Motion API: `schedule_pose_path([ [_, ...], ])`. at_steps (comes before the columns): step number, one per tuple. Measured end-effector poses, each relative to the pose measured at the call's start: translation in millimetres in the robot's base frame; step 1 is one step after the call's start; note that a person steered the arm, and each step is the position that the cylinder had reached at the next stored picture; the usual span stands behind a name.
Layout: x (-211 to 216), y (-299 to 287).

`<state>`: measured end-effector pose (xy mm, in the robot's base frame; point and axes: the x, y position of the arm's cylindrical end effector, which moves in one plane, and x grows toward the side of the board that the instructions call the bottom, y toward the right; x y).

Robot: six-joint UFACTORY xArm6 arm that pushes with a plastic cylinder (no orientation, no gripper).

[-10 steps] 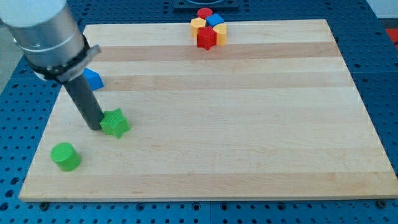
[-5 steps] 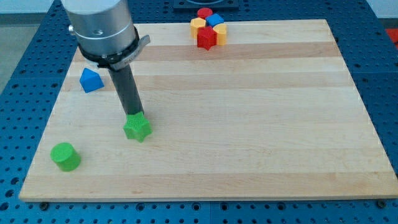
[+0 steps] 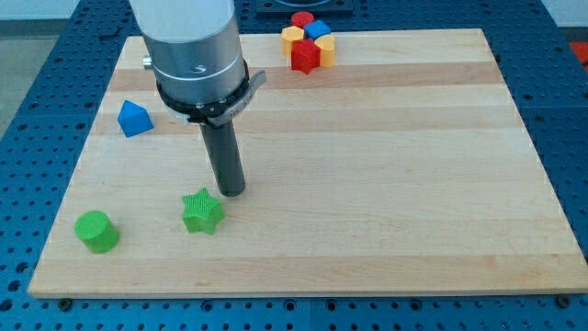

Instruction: Push the green star closer to green circle

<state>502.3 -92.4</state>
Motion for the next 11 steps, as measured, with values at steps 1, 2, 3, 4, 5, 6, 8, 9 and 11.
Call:
schedule_pose_path([
  [1,19.1,-13.8],
  [2,38.3,-40.4],
  [3,40.9,-46.3],
  [4,40.9,-35.2],
  [5,49.7,-14.4],
  [6,64.6,-14.1],
  [8,66.4,-52.2],
  [9,66.3,-73.2],
  [11,66.3,-90.9],
])
